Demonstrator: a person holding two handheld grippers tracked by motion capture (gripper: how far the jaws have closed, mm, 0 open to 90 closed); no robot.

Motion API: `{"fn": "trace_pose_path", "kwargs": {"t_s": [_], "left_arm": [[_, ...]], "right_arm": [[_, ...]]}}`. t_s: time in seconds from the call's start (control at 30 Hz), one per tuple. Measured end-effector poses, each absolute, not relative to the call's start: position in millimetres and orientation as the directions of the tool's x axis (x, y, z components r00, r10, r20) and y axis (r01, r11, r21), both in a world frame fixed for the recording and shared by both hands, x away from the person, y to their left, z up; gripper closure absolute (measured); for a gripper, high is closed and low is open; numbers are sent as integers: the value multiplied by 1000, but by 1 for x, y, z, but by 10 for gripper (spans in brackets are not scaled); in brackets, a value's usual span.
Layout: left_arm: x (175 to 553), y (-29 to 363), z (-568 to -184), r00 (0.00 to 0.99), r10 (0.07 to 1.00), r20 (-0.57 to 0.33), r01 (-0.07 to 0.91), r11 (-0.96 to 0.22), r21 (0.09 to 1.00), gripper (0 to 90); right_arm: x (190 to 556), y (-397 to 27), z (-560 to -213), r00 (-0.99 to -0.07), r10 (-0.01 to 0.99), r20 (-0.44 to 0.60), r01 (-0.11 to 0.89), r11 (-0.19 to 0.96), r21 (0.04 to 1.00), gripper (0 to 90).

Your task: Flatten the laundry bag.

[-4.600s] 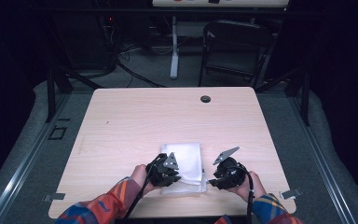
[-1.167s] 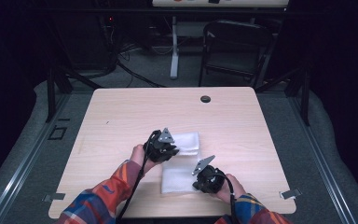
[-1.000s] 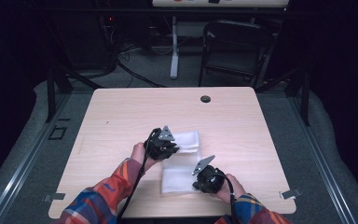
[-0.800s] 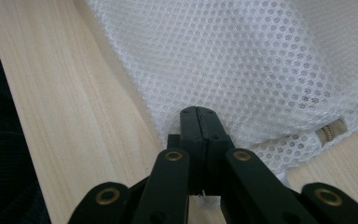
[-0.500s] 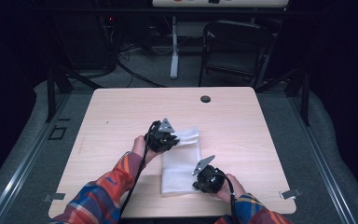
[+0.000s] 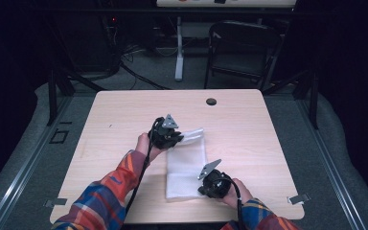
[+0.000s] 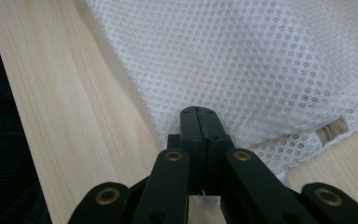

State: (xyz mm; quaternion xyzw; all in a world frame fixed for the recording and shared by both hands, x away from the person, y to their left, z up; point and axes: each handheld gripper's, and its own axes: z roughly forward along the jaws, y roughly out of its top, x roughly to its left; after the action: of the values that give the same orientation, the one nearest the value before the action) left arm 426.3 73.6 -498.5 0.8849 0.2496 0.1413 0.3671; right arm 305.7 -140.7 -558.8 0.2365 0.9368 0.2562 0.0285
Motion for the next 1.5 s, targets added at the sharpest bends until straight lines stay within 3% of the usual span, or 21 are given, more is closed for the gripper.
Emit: {"fn": "trace_pose_path", "kwargs": {"t_s": [0.6, 0.97, 1.13, 1.2, 1.23, 1.3, 1.5], "left_arm": [[461, 63, -499, 816, 575, 59, 360, -586, 726, 785], [500, 60, -499, 755, 652, 69, 422, -564, 709, 782], [515, 60, -499, 735, 675, 72, 445, -560, 699, 739], [519, 60, -497, 731, 679, 70, 452, -559, 696, 629], [521, 60, -496, 723, 687, 70, 460, -555, 693, 629], [525, 62, -492, 711, 700, 62, 473, -542, 695, 488], [526, 67, -486, 689, 722, 64, 485, -525, 699, 294]], "right_arm": [[306, -141, -559, -886, 458, 64, 427, 757, 495, 900], [306, -141, -560, -880, 468, 75, 439, 746, 501, 900], [306, -141, -560, -882, 466, 74, 437, 747, 501, 900], [306, -141, -560, -881, 468, 72, 437, 746, 502, 900], [306, -141, -560, -881, 468, 72, 437, 746, 502, 900], [306, -141, -560, -881, 467, 74, 438, 747, 501, 900], [306, -141, -560, -880, 469, 82, 442, 742, 503, 876]]}}
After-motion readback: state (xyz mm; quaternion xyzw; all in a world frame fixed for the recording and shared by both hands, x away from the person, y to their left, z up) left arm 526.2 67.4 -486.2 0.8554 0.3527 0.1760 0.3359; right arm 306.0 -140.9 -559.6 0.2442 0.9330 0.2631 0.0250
